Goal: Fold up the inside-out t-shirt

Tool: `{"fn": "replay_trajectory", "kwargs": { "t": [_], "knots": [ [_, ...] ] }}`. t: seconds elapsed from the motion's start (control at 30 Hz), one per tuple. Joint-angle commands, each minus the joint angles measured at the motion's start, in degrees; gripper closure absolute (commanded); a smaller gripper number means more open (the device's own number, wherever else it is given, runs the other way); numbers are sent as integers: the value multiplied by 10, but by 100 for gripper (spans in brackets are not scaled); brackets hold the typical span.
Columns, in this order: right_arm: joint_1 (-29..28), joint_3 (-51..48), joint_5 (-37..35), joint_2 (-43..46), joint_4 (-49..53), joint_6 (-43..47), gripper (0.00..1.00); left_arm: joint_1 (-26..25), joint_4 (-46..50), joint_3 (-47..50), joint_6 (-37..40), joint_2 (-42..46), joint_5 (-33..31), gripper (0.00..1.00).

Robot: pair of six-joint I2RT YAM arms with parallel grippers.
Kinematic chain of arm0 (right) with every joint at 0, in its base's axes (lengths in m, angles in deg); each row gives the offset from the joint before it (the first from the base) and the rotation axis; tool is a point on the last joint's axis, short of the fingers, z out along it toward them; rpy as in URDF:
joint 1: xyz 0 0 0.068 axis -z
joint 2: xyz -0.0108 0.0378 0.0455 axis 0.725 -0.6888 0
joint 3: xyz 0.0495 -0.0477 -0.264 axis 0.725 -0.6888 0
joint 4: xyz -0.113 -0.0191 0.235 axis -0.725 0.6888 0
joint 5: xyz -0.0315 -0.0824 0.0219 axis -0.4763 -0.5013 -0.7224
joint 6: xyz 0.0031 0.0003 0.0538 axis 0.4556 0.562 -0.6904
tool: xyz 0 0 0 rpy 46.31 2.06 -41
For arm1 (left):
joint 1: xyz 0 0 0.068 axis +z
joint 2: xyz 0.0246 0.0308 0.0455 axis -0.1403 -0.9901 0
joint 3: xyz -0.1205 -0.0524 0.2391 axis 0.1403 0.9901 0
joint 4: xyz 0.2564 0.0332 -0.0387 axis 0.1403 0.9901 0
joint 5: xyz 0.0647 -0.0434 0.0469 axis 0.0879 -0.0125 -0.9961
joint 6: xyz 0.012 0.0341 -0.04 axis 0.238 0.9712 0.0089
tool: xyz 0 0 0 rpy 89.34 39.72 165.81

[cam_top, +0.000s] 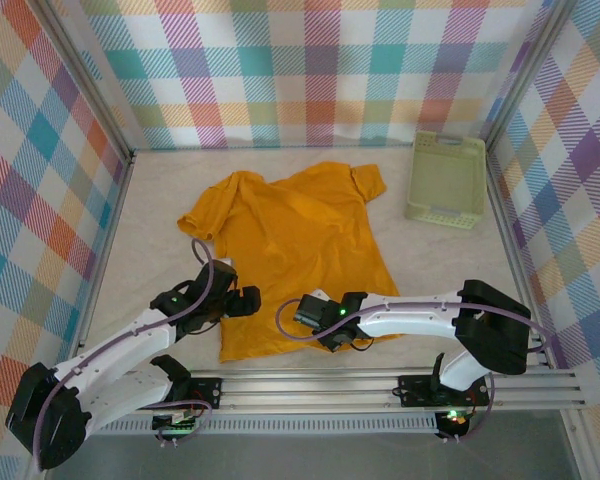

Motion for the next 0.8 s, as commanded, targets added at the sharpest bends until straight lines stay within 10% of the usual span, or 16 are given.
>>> {"fn": "replay_trajectory", "kwargs": {
  "t": [0.0,0.77],
  "knots": [
    [5,20,-10,26,18,5,87,-16,-14,-18,16,-4,10,11],
    [83,47,40,149,1,-9,100,-268,-101,-126,83,-197,-110,5]
  ]
}}
